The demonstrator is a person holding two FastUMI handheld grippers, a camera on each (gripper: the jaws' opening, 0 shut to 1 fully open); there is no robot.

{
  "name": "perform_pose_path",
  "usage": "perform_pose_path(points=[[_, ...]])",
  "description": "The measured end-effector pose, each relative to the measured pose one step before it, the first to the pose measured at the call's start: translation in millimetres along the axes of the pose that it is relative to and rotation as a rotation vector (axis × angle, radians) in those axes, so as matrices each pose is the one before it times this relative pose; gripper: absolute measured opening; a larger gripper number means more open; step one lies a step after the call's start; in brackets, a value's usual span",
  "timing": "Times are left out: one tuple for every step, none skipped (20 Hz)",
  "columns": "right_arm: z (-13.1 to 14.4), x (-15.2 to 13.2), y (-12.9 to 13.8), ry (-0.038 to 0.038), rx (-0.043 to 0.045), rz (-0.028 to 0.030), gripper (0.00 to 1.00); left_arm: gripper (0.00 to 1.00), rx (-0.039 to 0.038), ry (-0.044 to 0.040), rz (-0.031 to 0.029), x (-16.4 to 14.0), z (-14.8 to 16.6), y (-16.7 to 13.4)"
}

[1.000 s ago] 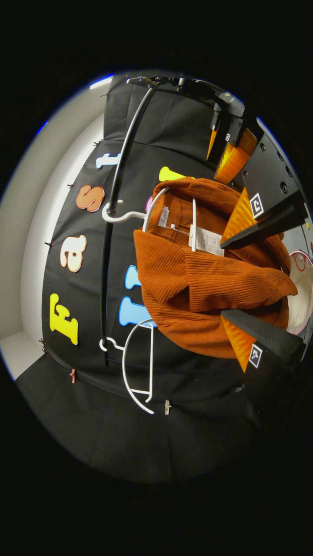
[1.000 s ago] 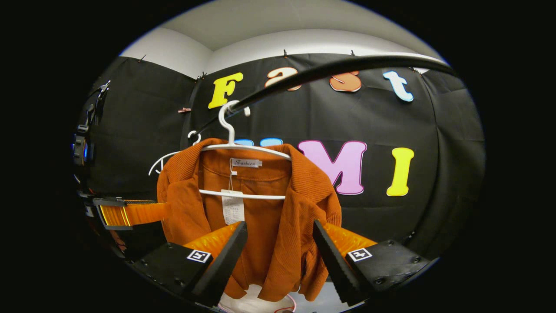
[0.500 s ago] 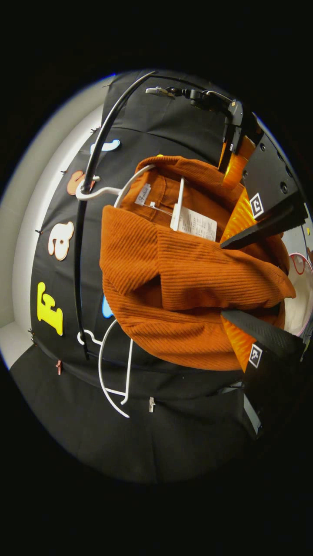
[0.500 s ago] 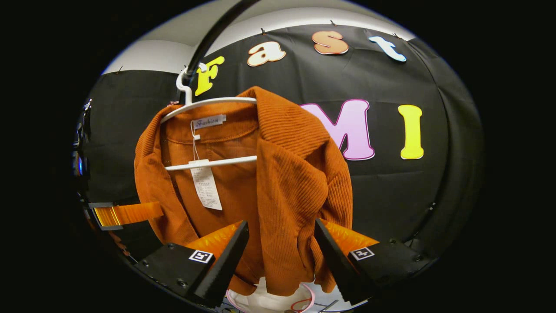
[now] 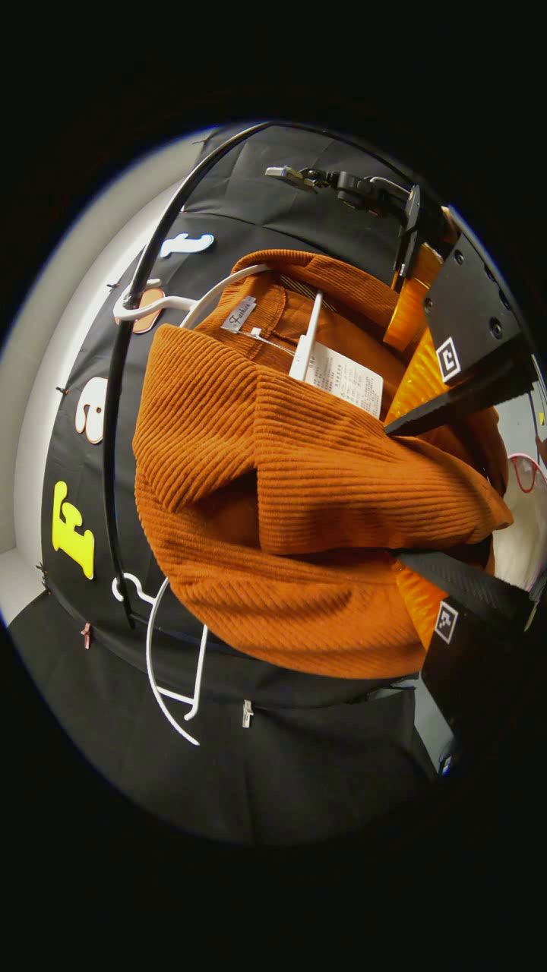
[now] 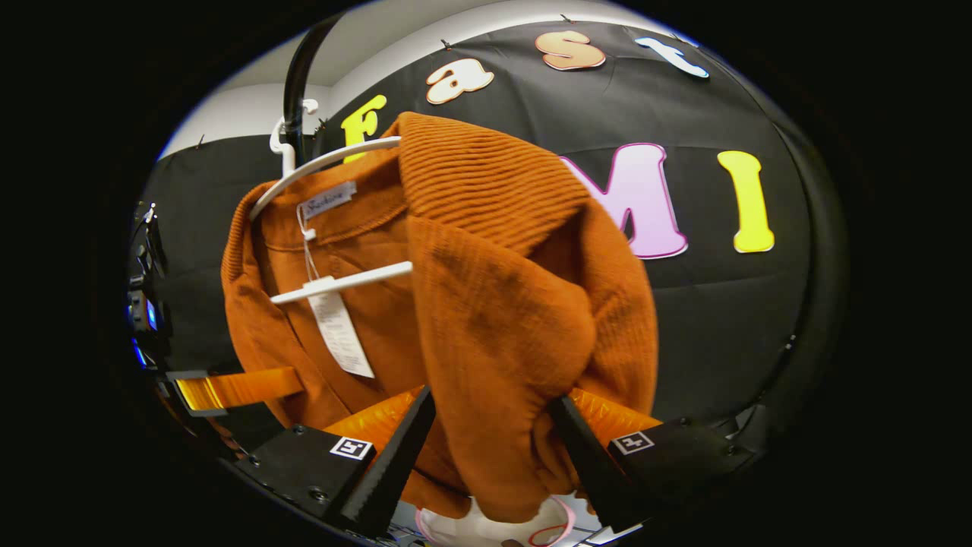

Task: Grasp the clothes on the hanger with both hands and then place them into the laundry hamper below.

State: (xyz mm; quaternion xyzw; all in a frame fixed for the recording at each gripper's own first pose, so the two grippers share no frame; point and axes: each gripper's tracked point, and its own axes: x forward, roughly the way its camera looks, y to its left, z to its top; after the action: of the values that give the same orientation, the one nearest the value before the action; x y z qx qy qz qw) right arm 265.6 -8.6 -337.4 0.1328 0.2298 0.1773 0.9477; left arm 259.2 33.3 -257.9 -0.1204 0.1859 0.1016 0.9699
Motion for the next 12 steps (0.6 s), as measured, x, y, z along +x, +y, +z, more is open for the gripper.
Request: perform_pose_path(points=[[2.33, 5.19, 7.14, -0.00635, -0.00538, 0.01067, 0.98, 0.89, -0.00848, -0.00283, -0.00539, 3.94, 4.05, -5.14], [2.06, 6.80, 1.70, -0.00204, -0.01861, -0.00701, 0.98, 0.89, -0.01210, -0.00756, -0.00549, 3.55, 4.91, -5.33], [1.10, 5.40, -2.73, 0.00240, -0.02617, -0.02189, 0.98, 0.89, -0.01360, -0.01200, -0.00563, 3.35, 5.13, -6.47], [-0.30, 4.56, -3.07, 0.00379, -0.02391, -0.01040, 0.98, 0.89, -0.00755, -0.01298, -0.00404, 0.60, 2.66, -5.87], [1.63, 3.31, -4.07, -0.00142, -0.01197, -0.01476, 0.98, 0.89, 0.00127, -0.01476, 0.01304, 2.69, 2.58, -1.90], [1.12, 2.22, -3.68, -0.00006, 0.00435, -0.00546, 0.98, 0.89, 0.00788, -0.01103, 0.03162, 3.04, 0.90, 3.54], [1.29, 2.76, -6.06, -0.00645, 0.01411, -0.01181, 0.98, 0.89, 0.00815, -0.00603, 0.03961, 5.12, -0.15, 6.57], [4.40, -1.00, -7.75, -0.00516, 0.01248, -0.01543, 0.89, 0.89, 0.00202, -0.00087, 0.02140, 3.39, 0.35, 2.79], [3.03, 0.95, -7.44, -0.00125, 0.00633, -0.00892, 0.72, 0.87, 0.00178, -0.00237, 0.01353, 0.13, 0.21, 2.26], [0.60, 1.53, -5.33, 0.01951, 0.00607, 0.00982, 0.69, 0.83, 0.00396, 0.00405, 0.00624, 1.74, 0.34, 1.24], [-1.05, 4.12, -11.80, 0.00868, 0.00238, -0.02115, 0.56, 0.71, 0.00736, 0.00935, 0.00472, -0.06, -0.66, 0.82], [6.07, -2.96, -14.07, -0.01357, -0.00017, -0.02411, 0.38, 0.56, 0.00867, -0.00283, 0.03264, -2.04, 0.42, 7.31]])
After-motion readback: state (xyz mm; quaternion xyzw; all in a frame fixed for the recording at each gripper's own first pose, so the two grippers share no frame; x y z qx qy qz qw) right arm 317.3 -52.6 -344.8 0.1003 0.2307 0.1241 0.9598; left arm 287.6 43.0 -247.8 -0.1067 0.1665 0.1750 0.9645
